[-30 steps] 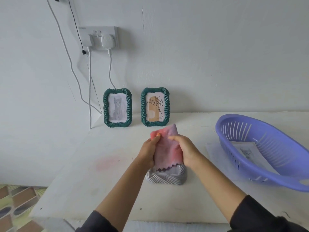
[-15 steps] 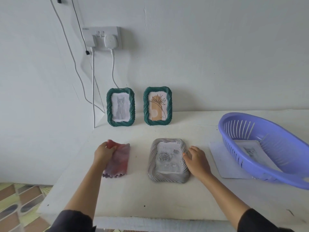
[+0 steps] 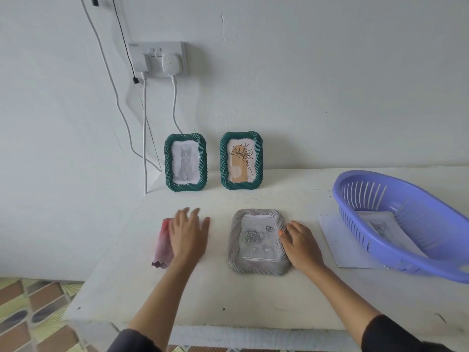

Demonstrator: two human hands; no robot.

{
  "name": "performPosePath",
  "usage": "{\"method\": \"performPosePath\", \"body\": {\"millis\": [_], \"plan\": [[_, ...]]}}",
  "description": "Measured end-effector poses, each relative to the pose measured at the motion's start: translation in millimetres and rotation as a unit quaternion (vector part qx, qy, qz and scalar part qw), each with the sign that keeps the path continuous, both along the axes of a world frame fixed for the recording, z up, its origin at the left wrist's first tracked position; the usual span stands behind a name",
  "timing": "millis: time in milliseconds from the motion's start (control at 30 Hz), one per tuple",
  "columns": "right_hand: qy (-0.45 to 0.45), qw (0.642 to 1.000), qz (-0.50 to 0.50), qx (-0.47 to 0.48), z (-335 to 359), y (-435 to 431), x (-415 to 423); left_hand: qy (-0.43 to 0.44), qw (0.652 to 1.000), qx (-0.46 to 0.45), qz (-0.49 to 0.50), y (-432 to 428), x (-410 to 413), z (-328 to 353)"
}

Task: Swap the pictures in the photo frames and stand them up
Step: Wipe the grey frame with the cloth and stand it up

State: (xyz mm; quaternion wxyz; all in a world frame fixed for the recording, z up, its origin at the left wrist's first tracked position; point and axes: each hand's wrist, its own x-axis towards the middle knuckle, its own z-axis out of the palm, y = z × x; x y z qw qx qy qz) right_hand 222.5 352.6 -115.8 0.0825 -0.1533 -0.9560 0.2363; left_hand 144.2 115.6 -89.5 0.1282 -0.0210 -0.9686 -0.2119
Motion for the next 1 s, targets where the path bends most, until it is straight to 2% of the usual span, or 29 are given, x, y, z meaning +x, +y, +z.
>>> {"method": "performPosePath", "body": {"millis": [67, 133, 233, 333, 433, 533, 600, 667, 733, 833, 933, 1000], "plan": [[-0.004, 1.0, 0.0, 0.0, 0.3, -0.8, 0.7, -0.018, 0.998, -0.008, -0.066, 19.7, 9.6, -3.7], [-0.007, 1.0, 0.0, -0.003, 1.6, -1.9, 1.9, -0.074, 0.992, -0.028, -0.097, 38.5, 19.4, -7.7], [-0.005, 1.0, -0.001, -0.007, 4.6, -3.9, 4.2, -0.127, 0.987, -0.04, -0.089, 58.4, 28.6, -11.4], [0.011, 1.0, -0.01, -0.027, 7.7, -5.5, 2.4, -0.156, 0.986, 0.003, -0.066, 62.6, 24.4, -10.6], [0.014, 0.997, -0.035, -0.061, 9.5, -4.6, -0.1, -0.195, 0.972, 0.121, -0.053, 59.6, 13.6, -11.2], [0.042, 0.99, -0.053, -0.126, 11.8, -3.0, -0.6, -0.227, 0.923, 0.307, -0.044, 57.8, 8.7, -7.2], [0.065, 0.962, -0.058, -0.26, 18.8, -3.9, 0.4, -0.242, 0.883, 0.401, -0.024, 58.6, 4.7, 1.8], [0.076, 0.9, -0.061, -0.426, 28.9, -5.1, 0.7, -0.267, 0.841, 0.47, -0.016, 59.7, 0.3, 14.0], [0.07, 0.845, -0.08, -0.525, 39.1, -1.6, 0.6, -0.284, 0.82, 0.495, -0.038, 62.3, -0.8, 28.2], [0.016, 0.814, -0.059, -0.578, 61.7, 14.9, -4.0, -0.29, 0.807, 0.508, -0.079, 69.3, -4.7, 48.8], [-0.063, 0.809, -0.017, -0.584, 91.8, 35.0, -18.4, -0.28, 0.793, 0.528, -0.12, 86.1, -16.7, 67.9], [-0.085, 0.813, 0.011, -0.576, 110.7, 50.3, -35.1, -0.272, 0.78, 0.547, -0.133, 102.2, -27.9, 79.8]]}}
